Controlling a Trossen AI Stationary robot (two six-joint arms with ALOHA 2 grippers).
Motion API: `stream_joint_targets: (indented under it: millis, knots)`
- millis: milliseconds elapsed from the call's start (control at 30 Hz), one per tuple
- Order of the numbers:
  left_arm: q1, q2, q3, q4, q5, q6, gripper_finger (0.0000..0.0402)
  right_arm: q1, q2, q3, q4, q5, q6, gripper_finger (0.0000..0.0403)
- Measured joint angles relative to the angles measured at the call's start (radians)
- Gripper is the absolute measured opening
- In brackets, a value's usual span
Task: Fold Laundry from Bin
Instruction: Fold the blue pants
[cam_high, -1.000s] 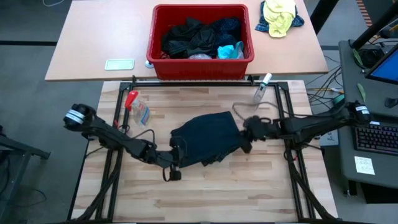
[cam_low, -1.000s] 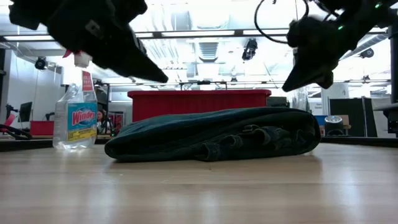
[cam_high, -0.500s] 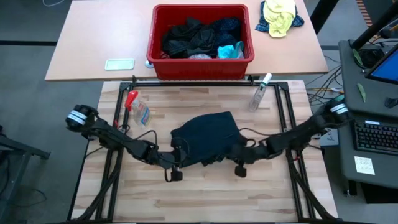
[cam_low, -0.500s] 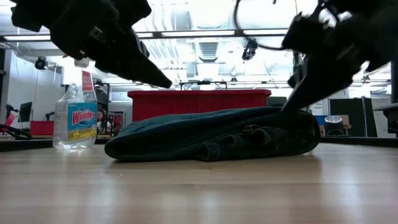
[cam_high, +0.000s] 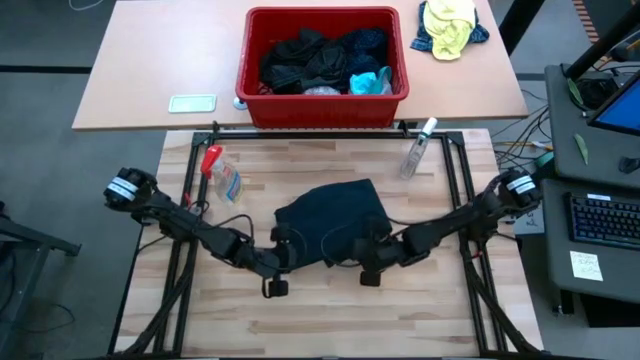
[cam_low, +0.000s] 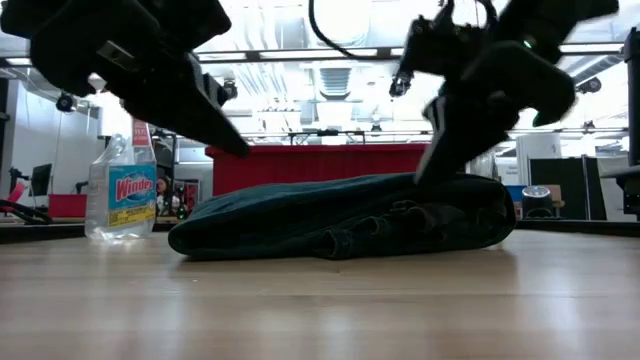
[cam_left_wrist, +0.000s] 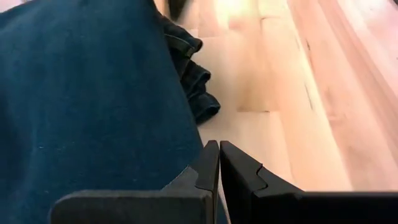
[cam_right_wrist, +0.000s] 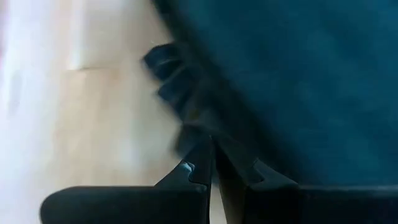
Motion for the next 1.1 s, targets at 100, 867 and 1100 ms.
stream_joint_targets:
  millis: [100,867,1100]
  knots:
    - [-0.009,0.0,0.0,-0.005,-0.001,-0.014,0.0,-0.013,-0.003,0.061,-0.051,0.113,-0.039,0.0013]
    - [-0.031,-0.025,0.0,-0.102,-0.003,-0.117,0.0,-0.137,0.078,0.036,-0.296,-0.033,-0.086,0.0013]
    - [-0.031,-0.025,0.0,-0.103,-0.01,-0.117,0.0,-0.137,0.003,0.031,-0.311,-0.038,-0.126,0.0013]
